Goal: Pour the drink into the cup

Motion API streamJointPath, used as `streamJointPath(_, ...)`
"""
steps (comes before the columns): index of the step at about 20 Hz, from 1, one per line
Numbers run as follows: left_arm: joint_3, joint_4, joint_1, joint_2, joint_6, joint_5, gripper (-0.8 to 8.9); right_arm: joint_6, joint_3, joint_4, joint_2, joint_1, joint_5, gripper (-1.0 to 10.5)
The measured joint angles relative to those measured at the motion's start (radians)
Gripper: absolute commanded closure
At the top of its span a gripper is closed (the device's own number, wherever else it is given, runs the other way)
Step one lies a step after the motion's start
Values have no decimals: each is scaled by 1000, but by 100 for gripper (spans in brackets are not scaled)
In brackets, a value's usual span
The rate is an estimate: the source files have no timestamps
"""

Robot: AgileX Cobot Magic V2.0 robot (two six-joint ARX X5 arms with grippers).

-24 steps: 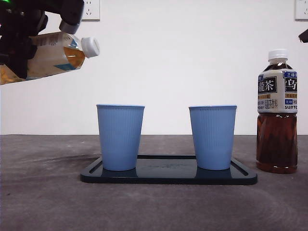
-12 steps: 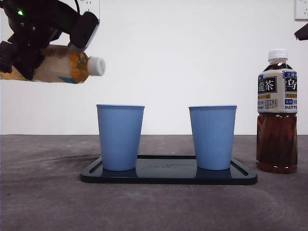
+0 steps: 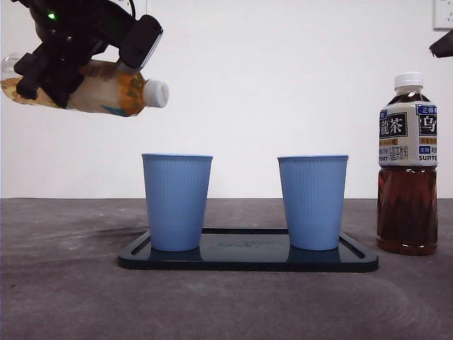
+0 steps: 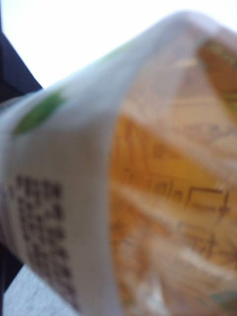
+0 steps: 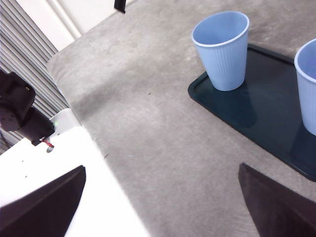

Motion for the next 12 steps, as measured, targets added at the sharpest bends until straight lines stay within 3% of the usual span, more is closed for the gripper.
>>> streamJointPath(10, 3, -8, -13, 12, -3, 0, 726, -15, 0, -1, 0, 0, 0, 464)
streamJointPath(12, 3, -7, -13, 12, -46, 10, 725, -15, 0, 0, 0, 0, 0, 464)
